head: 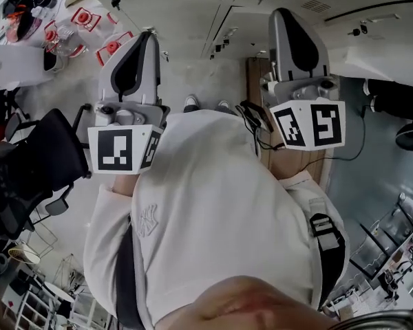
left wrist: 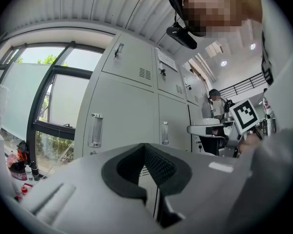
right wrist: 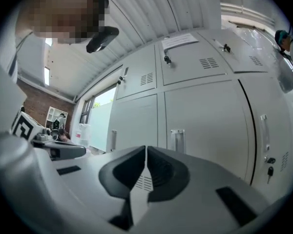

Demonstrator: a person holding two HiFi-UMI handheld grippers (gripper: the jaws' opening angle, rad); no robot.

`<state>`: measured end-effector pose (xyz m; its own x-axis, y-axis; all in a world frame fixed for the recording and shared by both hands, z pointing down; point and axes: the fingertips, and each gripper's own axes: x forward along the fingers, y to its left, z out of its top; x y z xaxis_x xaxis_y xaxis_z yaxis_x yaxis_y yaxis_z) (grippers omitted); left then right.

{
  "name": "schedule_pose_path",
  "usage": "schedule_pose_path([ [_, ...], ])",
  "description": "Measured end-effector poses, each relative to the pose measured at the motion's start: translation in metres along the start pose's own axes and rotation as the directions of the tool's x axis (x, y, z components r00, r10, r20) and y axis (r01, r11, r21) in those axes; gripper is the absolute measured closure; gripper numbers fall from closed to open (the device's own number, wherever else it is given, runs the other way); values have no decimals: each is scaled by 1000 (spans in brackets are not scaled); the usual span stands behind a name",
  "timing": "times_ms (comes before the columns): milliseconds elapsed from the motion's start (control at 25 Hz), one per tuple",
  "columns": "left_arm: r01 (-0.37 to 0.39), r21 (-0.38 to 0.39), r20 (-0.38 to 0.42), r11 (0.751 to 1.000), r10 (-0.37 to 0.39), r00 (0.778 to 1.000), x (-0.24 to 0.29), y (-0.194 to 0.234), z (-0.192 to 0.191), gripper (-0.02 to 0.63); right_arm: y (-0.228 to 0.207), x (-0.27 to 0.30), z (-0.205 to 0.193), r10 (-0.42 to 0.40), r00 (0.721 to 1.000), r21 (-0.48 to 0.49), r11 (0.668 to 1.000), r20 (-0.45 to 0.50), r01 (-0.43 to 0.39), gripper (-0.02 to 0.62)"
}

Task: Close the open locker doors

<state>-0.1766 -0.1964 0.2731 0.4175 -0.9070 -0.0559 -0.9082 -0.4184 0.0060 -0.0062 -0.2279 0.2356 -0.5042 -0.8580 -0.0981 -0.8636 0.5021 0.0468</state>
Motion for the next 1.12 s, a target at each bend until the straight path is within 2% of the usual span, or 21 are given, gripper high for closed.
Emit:
schedule_pose_path([
  [280, 81, -30, -42, 996, -82, 996, -12, -47, -17, 604, 26, -52, -36, -2, 994, 59, 998, -107, 8, 578],
  [480, 61, -50, -55, 997, -63, 996, -28, -71, -27, 604, 29, -79, -51, 21, 990, 91, 996, -136, -9, 577],
  [640, 58, -44, -46, 997, -60, 997, -47, -103, -21, 604, 32, -111, -50, 37, 989, 94, 995, -143, -24, 578],
  [920, 97, -47, -47, 994, -99, 994, -79, -170, -22, 604, 40, -177, -44, 34, 987, 96, 995, -157, -19, 578],
  [1120, 124, -39, -41, 992, -125, 991, -92, -201, -23, 604, 43, -214, -52, 26, 984, 104, 995, -176, -7, 581],
])
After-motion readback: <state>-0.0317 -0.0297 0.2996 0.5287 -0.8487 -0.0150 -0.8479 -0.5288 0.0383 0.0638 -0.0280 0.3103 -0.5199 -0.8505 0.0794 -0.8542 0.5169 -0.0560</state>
